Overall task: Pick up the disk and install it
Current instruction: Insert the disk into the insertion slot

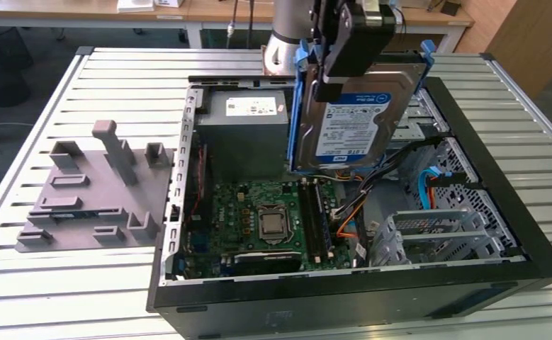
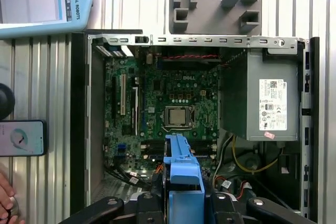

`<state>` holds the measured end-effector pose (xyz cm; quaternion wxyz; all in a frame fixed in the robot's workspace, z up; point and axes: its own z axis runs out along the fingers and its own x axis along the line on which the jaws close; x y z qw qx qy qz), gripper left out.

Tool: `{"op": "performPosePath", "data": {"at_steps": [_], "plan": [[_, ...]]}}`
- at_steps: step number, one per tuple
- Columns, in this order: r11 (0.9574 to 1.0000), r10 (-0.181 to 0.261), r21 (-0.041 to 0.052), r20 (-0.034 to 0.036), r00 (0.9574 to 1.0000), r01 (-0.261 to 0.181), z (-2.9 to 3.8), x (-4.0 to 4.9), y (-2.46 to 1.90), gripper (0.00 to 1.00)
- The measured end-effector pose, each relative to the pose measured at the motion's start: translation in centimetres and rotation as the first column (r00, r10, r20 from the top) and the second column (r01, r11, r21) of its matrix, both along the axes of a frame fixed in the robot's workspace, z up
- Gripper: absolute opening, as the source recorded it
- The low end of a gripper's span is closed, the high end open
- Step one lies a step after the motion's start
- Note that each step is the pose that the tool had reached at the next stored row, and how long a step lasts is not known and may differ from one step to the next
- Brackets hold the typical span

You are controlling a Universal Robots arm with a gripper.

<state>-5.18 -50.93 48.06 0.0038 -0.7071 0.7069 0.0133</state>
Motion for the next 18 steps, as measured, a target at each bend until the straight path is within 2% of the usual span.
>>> {"op": "performPosePath", "data": {"at_steps": [2, 4, 11, 16, 18], "plan": [[1.0, 0.0, 0.0, -0.0001, 1.0, 0.0, -0.01, 0.83, -0.03, 0.36], [1.0, 0.0, -0.0001, -0.0002, 1.0, 0.0, -0.05, 1.31, -0.23, 0.36], [1.0, 0.0, 0.0, -0.0001, 1.0, 0.0, -0.57, 1.48, -2.88, 0.36], [1.0, 0.0, 0.0, -0.0003, 1.0, 0.0, -0.84, 2.68, -3.65, 0.36], [1.0, 0.0, 0.0, -0.0003, 1.0, 0.0, -1.0, 2.9, -4.2, 0.36]]}}
